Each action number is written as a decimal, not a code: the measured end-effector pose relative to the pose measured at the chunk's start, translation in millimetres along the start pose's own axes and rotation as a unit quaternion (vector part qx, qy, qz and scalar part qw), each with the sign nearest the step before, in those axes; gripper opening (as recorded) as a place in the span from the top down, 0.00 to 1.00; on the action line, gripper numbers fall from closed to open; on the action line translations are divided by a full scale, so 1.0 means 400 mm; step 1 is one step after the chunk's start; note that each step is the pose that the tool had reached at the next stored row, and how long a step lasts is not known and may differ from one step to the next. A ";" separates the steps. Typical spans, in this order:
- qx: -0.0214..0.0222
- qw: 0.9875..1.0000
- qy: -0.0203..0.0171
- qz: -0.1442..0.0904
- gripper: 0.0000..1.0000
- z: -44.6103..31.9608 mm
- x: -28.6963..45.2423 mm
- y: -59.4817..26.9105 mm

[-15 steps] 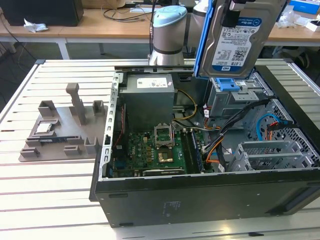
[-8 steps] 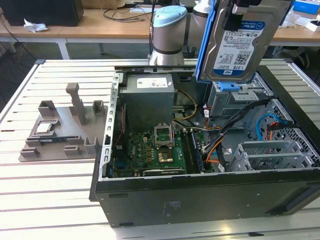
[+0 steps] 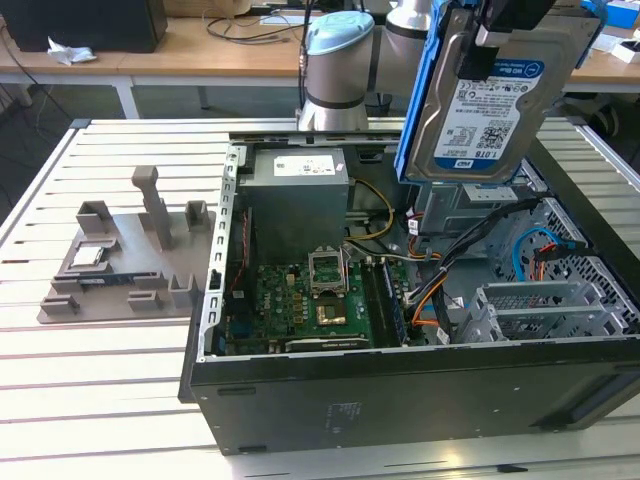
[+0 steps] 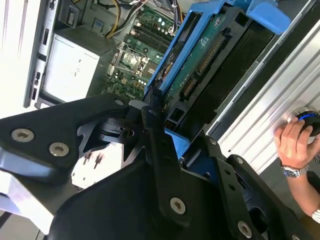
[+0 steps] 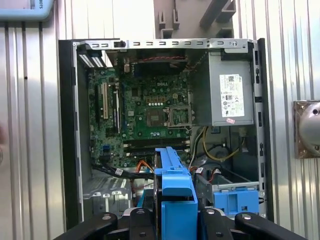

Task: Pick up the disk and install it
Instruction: 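Pick up the disk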

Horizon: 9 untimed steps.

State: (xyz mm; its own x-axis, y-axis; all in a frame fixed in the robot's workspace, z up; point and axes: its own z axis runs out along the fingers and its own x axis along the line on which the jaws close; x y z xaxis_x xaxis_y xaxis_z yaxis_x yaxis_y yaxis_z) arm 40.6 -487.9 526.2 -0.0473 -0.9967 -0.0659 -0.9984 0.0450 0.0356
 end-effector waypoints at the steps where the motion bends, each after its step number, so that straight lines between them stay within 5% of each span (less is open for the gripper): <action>1: 0.000 1.000 0.000 0.000 0.63 0.000 0.006 0.000; 9: 0.000 1.000 0.000 0.000 0.63 0.003 0.053 -0.003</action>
State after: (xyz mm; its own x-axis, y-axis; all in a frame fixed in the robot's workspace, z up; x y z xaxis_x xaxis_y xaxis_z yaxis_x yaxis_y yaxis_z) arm 40.6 -508.9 523.6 -0.0473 -0.9967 -0.0659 -0.9983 0.0451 0.0356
